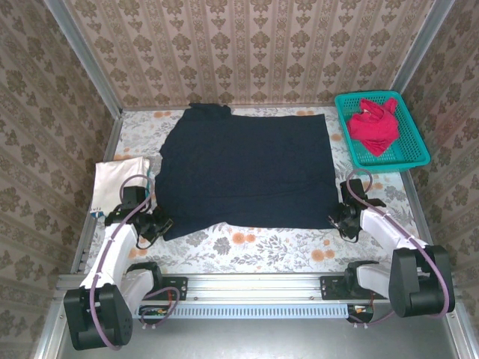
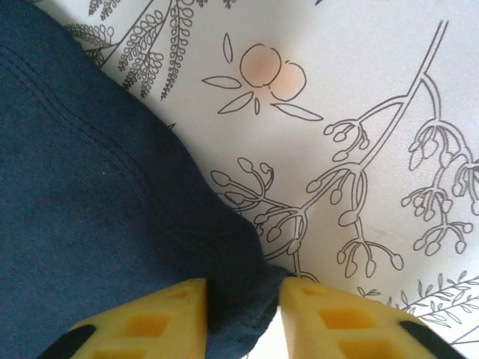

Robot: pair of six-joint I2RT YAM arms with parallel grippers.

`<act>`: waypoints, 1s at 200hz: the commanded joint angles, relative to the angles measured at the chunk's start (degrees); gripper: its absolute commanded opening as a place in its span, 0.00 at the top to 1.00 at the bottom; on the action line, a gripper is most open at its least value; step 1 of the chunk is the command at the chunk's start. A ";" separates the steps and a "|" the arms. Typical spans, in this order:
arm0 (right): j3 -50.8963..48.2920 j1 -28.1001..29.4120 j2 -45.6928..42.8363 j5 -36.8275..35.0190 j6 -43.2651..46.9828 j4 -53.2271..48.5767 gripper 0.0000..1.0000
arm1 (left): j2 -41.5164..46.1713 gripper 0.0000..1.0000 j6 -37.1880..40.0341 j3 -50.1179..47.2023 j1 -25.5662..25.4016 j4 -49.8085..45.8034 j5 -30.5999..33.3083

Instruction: Fold and stack the t-shirts

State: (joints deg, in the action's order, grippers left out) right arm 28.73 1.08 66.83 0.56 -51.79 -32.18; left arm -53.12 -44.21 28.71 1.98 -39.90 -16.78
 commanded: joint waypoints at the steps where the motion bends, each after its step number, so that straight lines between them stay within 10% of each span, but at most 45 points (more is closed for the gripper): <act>1: -1.66 -0.67 0.93 -0.48 -1.28 0.78 0.82 | 0.65 1.00 -0.79 1.66 0.43 -0.87 -0.89; 25: -1.50 -0.99 -0.42 -0.56 -1.62 -1.01 1.00 | 0.93 1.00 -0.61 2.17 0.60 -1.54 -0.63; 107: 1.99 -0.99 -16.63 -5.95 -2.70 -13.71 1.00 | 3.18 1.00 2.28 7.72 2.20 -7.96 0.49; 200: 11.39 -0.90 -11.63 -5.36 -0.10 -7.89 1.00 | -5.92 1.00 7.95 18.24 2.29 -6.21 1.35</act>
State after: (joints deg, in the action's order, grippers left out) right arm 37.30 0.47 52.82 -2.83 -52.88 -42.24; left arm -56.80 -39.57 43.03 3.53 -46.70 -16.75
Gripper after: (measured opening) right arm 0.047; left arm 0.046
